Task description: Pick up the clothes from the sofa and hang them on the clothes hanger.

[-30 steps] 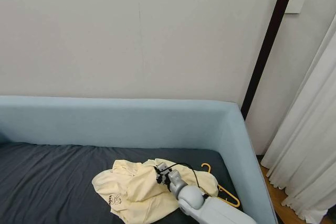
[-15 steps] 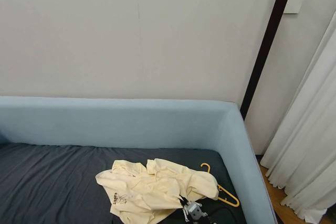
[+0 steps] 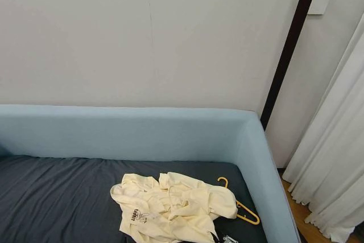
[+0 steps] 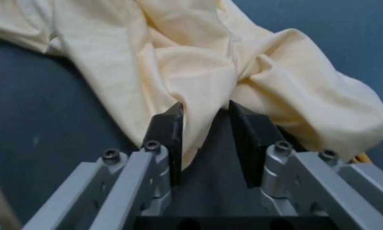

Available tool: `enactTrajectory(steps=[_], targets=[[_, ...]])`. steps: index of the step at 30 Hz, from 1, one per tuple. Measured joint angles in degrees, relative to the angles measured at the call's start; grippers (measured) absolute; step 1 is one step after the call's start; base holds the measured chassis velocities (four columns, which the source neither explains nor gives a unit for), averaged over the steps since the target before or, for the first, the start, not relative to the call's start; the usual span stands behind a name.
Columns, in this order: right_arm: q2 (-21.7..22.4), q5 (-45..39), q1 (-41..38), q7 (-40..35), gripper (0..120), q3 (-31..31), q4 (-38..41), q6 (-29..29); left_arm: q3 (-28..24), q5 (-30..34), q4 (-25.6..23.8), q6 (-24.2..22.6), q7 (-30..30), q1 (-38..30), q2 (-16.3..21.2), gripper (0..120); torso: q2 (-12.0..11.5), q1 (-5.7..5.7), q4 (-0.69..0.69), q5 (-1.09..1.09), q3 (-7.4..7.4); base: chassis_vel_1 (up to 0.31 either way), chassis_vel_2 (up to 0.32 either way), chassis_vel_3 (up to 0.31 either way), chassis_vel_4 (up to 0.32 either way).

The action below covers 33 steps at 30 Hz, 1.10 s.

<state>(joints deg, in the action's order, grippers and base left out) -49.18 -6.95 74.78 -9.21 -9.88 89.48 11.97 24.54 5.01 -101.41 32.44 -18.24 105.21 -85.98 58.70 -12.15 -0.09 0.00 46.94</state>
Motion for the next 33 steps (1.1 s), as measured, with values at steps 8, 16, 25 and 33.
enactTrajectory(steps=[8, 16, 25, 33], targets=[[0.9, -17.7, 5.0, -2.6, 63, 3.8, 14.3, -9.9, 0.0, 0.3, 0.3, -0.3, 0.2, -0.4, 1.9, 100, 0.0, 0.0, -0.01, -0.02, 0.0, 0.0, 0.0, 0.0, 0.0], [-3.8, -41.2, -5.2, -5.4, 90, 0.7, 16.8, -21.4, 1.1, 0.4, -0.4, 0.7, 2.5, 1.1, 5.8, 100, 0.0, 0.0, 0.01, -0.02, 0.0, 0.0, 0.0, 0.0, 0.0], [-6.4, -38.1, -16.0, -2.2, 100, -7.6, 11.2, -22.4, 2.1, 0.4, -0.5, 1.9, 3.0, 2.1, 6.7, 100, 0.0, 0.0, 0.0, -0.02, 0.01, 0.0, 0.0, 0.0, 0.0], [-11.0, -26.0, -25.1, 1.3, 100, -19.6, 1.7, -19.6, 2.0, 0.1, 0.2, 2.6, 2.9, 2.5, 5.7, 100, 0.0, 0.0, 0.0, -0.01, 0.01, 0.0, 0.0, 0.0, 0.0]])
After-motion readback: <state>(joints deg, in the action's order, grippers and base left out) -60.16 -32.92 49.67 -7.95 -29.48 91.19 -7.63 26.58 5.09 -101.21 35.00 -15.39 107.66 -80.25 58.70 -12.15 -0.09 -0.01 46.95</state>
